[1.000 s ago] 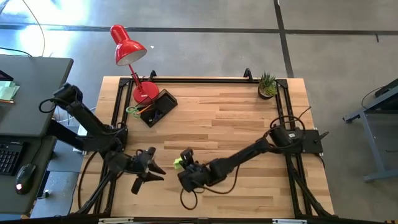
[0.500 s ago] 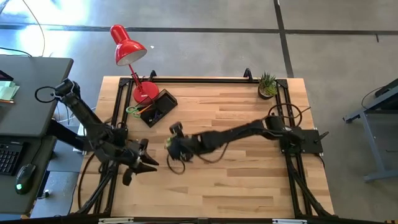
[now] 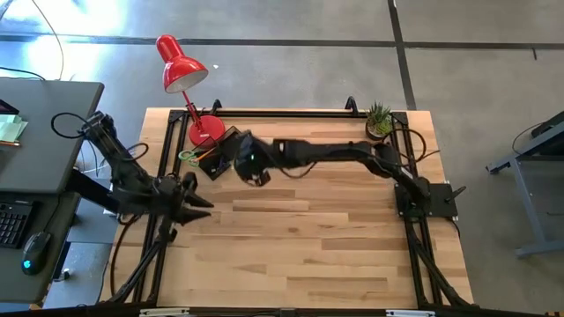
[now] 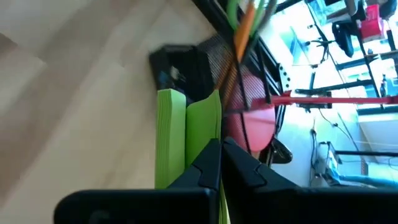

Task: Pick and place office supplies into organizer
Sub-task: Put the green sticky notes into the desk organizer

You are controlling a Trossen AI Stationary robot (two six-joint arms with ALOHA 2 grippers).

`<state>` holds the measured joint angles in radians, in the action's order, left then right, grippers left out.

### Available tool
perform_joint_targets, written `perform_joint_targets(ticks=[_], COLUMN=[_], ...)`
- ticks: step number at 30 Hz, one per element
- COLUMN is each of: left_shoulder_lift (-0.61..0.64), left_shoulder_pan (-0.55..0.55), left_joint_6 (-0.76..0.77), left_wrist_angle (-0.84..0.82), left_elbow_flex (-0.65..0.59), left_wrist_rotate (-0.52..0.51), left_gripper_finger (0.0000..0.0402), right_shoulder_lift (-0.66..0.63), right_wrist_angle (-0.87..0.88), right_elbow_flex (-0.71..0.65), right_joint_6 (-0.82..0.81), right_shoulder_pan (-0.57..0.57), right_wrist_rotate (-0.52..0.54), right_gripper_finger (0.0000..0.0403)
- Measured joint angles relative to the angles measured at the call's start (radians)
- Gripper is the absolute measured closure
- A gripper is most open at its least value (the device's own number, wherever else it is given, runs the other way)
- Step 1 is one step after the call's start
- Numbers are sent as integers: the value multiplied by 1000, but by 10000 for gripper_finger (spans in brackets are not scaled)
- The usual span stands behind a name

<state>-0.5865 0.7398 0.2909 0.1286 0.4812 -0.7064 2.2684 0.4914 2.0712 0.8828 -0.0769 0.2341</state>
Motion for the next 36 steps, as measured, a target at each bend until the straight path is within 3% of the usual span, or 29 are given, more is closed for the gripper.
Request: perform_joint_targets(ticks=[11,17,23,30,36], left_shoulder_lift=[196,252,265,241,157], left_shoulder_pan=[-1,-1,-1,-1,-119], left_joint_6=[-267,-396,-501,-500,-415], left_wrist_angle=[-20,-5,52,55,55], left_elbow_flex=[0,0,0,0,0], left_wrist_rotate=[-248,-312,-310,-280,-143], left_gripper_finger=[305,305,305,305,305], right_shoulder_lift=[0,0,0,0,0], right_wrist_angle=[-63,-62,-61,-62,-63], right_elbow_flex=[8,8,8,8,8], right_joint_6=[121,161,197,224,225], right_shoulder_pan=[-159,-204,-224,-244,-260], right_wrist_rotate=[-306,-413,-464,-500,-535], right_gripper_finger=[403,403,403,403,403])
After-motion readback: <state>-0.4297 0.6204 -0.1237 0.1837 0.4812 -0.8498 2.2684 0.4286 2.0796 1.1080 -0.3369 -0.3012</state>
